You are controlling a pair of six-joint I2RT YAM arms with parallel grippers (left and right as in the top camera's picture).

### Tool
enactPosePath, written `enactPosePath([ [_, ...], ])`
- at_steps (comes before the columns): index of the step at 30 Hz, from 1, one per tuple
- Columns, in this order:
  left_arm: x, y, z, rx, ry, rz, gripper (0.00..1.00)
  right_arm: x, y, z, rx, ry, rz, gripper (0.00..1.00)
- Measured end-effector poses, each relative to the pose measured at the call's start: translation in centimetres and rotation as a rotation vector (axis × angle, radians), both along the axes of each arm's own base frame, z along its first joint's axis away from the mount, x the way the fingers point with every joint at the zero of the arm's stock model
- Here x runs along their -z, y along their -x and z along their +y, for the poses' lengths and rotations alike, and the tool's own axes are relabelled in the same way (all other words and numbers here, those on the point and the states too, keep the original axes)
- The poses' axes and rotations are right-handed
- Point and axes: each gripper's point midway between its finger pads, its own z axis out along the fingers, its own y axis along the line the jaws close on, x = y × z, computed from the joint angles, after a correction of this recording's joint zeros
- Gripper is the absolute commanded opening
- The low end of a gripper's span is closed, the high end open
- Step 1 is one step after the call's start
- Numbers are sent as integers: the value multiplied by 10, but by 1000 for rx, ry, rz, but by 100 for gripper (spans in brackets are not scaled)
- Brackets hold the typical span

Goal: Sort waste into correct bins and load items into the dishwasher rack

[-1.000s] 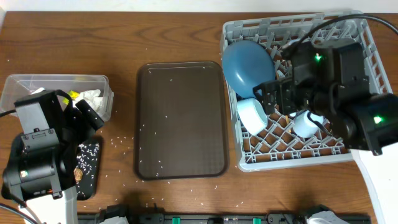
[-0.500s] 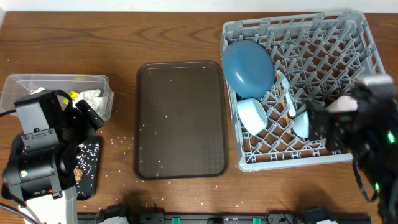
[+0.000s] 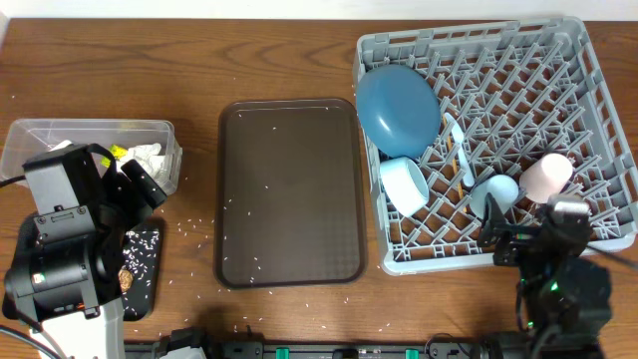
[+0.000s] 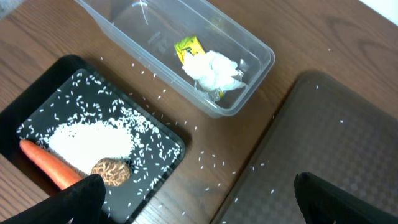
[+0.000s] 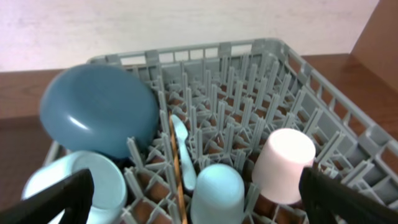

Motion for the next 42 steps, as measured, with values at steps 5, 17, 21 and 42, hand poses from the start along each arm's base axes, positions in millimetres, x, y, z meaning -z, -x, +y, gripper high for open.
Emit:
enactPosePath([
  [5,0,0,0,0,0,0,98,41,-3,2,-12,-7,-67,99],
  [17,0,0,0,0,0,0,98,66,-13,4,-21,-15,-197,99],
  [21,0,0,0,0,0,0,98,66,-13,4,-21,-15,-198,99],
  [42,0,0,0,0,0,0,98,67,-13,5,-22,-15,-196,99],
])
